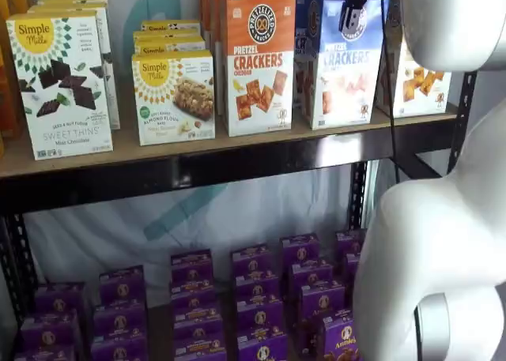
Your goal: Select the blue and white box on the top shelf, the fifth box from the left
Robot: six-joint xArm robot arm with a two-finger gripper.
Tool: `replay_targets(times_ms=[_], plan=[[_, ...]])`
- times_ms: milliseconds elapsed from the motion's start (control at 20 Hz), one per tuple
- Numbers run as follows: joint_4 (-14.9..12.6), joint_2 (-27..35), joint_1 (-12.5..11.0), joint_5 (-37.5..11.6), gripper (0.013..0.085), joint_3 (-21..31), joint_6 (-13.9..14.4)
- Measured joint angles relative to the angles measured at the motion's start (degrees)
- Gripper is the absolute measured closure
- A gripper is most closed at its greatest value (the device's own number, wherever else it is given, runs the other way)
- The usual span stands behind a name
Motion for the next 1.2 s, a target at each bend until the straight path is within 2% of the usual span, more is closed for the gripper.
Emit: replay_targets(times_ms=[50,400,900,1200], plan=[[0.05,0.03,-0.05,0.04,0.0410,-0.05,-0.03],[0.56,0.17,-0.50,1.08,0.0410,-0.66,-0.23],[2.66,-1.32,-2.05,5.40,0.0410,-1.43,-0.61],[2.41,-3.31,-2.47,8.62,0.0410,-1.18,-0.82]])
